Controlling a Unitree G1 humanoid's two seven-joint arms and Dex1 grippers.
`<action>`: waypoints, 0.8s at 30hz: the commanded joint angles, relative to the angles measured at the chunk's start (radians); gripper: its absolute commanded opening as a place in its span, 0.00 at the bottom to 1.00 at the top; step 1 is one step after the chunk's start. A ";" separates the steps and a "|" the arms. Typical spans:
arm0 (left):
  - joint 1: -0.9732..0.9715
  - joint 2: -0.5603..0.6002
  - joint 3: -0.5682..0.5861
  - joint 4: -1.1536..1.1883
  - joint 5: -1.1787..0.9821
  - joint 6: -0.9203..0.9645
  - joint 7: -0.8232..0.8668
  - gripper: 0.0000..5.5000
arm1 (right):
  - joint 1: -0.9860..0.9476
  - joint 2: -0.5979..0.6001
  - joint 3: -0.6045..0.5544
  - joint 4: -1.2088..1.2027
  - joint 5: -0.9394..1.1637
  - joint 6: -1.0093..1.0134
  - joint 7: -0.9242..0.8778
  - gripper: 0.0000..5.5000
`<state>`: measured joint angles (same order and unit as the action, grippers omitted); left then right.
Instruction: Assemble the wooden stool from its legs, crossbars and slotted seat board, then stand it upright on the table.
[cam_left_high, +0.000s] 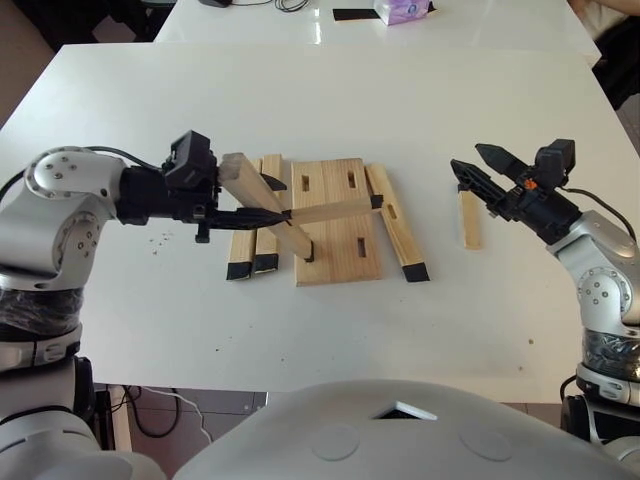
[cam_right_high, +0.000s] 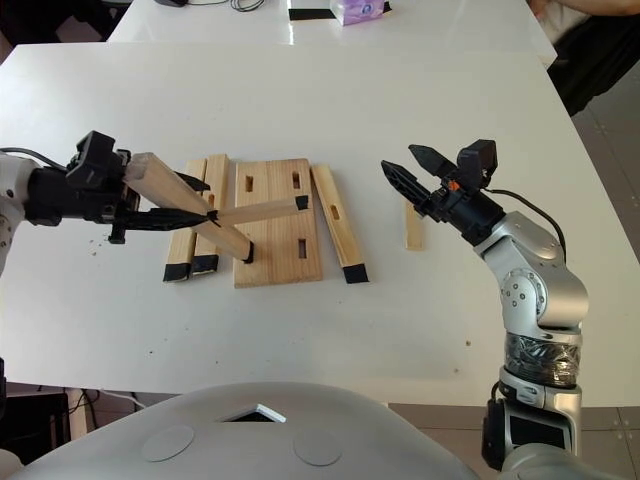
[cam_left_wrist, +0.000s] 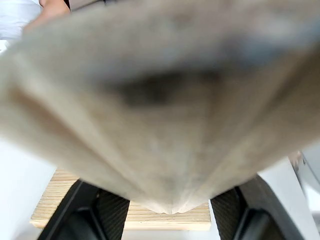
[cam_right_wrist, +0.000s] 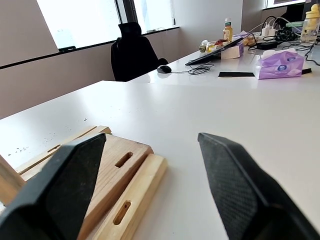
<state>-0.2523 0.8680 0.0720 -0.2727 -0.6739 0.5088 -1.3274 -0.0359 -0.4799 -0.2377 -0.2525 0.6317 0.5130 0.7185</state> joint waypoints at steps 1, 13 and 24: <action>0.032 -0.038 0.005 -0.005 -0.004 0.006 0.055 0.37 | -0.028 -0.007 0.008 0.014 0.010 0.016 -0.001 0.62; 0.093 -0.077 -0.013 -0.043 0.013 -0.022 0.123 0.37 | -0.043 -0.022 0.030 0.047 -0.012 0.014 0.020 0.62; 0.158 -0.103 -0.043 -0.131 0.104 -0.117 0.238 0.37 | -0.040 -0.026 0.062 0.066 -0.032 0.005 0.042 0.62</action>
<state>-0.1454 0.7740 0.0380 -0.3699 -0.6180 0.3767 -1.1501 -0.0650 -0.4942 -0.1844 -0.1919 0.6067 0.5166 0.7533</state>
